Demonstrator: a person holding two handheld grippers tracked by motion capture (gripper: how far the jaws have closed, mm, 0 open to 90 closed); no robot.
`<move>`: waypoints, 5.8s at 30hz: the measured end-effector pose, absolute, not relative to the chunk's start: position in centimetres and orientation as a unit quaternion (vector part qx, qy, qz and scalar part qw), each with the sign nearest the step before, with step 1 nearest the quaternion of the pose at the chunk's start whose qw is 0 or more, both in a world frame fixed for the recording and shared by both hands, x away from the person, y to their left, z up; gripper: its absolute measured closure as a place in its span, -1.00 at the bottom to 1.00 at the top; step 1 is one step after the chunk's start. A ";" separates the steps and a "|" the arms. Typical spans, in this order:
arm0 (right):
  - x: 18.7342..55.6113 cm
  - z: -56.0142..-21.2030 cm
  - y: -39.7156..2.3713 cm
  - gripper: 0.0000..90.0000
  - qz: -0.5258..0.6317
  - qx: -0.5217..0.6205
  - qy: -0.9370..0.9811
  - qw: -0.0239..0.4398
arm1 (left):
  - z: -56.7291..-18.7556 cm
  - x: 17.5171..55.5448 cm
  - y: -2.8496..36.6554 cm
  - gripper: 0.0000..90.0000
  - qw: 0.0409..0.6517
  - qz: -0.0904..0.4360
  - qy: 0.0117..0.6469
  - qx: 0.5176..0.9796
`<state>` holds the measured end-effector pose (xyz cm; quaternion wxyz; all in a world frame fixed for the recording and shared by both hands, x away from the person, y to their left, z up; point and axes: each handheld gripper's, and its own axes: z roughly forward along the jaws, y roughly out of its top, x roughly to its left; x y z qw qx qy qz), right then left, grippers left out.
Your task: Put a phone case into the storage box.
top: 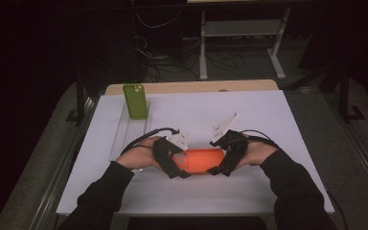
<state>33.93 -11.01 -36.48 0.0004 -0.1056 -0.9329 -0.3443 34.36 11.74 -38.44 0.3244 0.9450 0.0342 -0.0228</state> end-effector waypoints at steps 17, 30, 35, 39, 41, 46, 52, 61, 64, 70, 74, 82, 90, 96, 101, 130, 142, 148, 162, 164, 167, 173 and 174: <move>33.4 -39.2 -15.3 -1.00 -0.422 -0.342 -0.838 -0.054 | -38.8 34.9 12.0 -0.65 0.314 0.051 0.234 0.919; 32.0 -41.8 -15.2 -1.00 -0.444 -0.397 -0.796 -0.103 | -38.8 35.2 11.8 -0.65 0.303 0.053 0.248 0.919; 31.7 -41.9 -14.7 -1.00 -0.433 -0.369 -0.807 -0.157 | -38.8 35.0 11.7 -0.65 0.303 0.047 0.250 0.918; 31.4 -41.9 -14.3 -1.00 -0.403 -0.332 -0.827 -0.209 | -38.9 35.0 11.6 -0.65 0.301 0.048 0.242 0.921; 31.3 -42.0 -14.0 -1.00 -0.392 -0.320 -0.831 -0.231 | -38.9 35.0 11.6 -0.65 0.302 0.047 0.244 0.920; 30.8 -42.1 -13.5 -1.00 -0.373 -0.296 -0.839 -0.263 | -38.9 34.9 11.5 -0.65 0.302 0.047 0.244 0.921; 30.3 -42.2 -13.2 -1.00 -0.355 -0.252 -0.849 -0.301 | -39.0 35.0 11.5 -0.65 0.301 0.049 0.239 0.922; 29.6 -42.2 -12.7 -1.00 -0.309 -0.175 -0.854 -0.381 | -39.0 34.9 11.4 -0.65 0.311 0.048 0.247 0.917; 29.3 -42.2 -12.4 -1.00 -0.296 -0.154 -0.850 -0.408 | -39.0 34.9 11.5 -0.65 0.308 0.047 0.244 0.918; 28.7 -42.4 -12.0 -1.00 -0.269 -0.109 -0.838 -0.462 | -39.0 34.9 11.4 -0.65 0.310 0.047 0.247 0.917; 28.6 -42.6 -11.7 -1.00 -0.248 -0.072 -0.832 -0.491 | -39.0 34.8 11.4 -0.65 0.311 0.043 0.252 0.915; 28.2 -43.1 -11.2 -1.00 -0.205 -0.010 -0.814 -0.543 | -38.8 34.9 11.6 -0.65 0.302 0.044 0.243 0.921; 27.7 -43.5 -10.5 -1.00 -0.177 0.026 -0.804 -0.567 | -38.8 35.0 11.6 -0.65 0.301 0.044 0.240 0.922; 27.5 -43.8 -9.9 -1.00 -0.163 0.065 -0.793 -0.583 | -38.8 34.9 11.3 -0.65 0.301 0.040 0.235 0.923; 27.5 -43.9 -9.6 -0.92 -0.158 0.079 -0.789 -0.589 | -38.8 34.6 11.0 -0.65 0.310 0.038 0.240 0.919; 26.6 -44.8 -7.3 0.53 -0.143 0.107 -0.782 -0.597 | -39.0 34.2 10.2 -0.65 0.308 0.036 0.228 0.923; 26.4 -44.8 -7.3 0.74 -0.133 0.105 -0.780 -0.602 | -38.9 34.2 10.4 -0.68 0.311 0.040 0.214 0.925; 26.7 -44.6 -7.5 0.74 -0.139 0.089 -0.783 -0.599 | -38.0 34.4 11.3 -0.98 0.347 0.042 0.219 0.911; 28.6 -42.6 -9.9 0.74 -0.265 -0.071 -0.836 -0.475 | -36.7 34.9 13.0 -1.00 0.406 0.067 0.211 0.887; 28.7 -42.5 -10.1 0.74 -0.298 -0.108 -0.836 -0.447 | -36.7 35.0 13.1 -1.00 0.416 0.067 0.220 0.880; 29.1 -42.2 -10.5 0.74 -0.327 -0.137 -0.843 -0.404 | -36.7 35.2 13.3 -1.00 0.418 0.074 0.224 0.877; 29.7 -41.6 -11.2 0.74 -0.389 -0.205 -0.838 -0.322 | -36.5 35.3 13.6 -1.00 0.427 0.072 0.236 0.870; 29.9 -41.5 -11.4 0.74 -0.396 -0.211 -0.838 -0.311 | -36.4 35.4 13.7 -1.00 0.426 0.072 0.236 0.871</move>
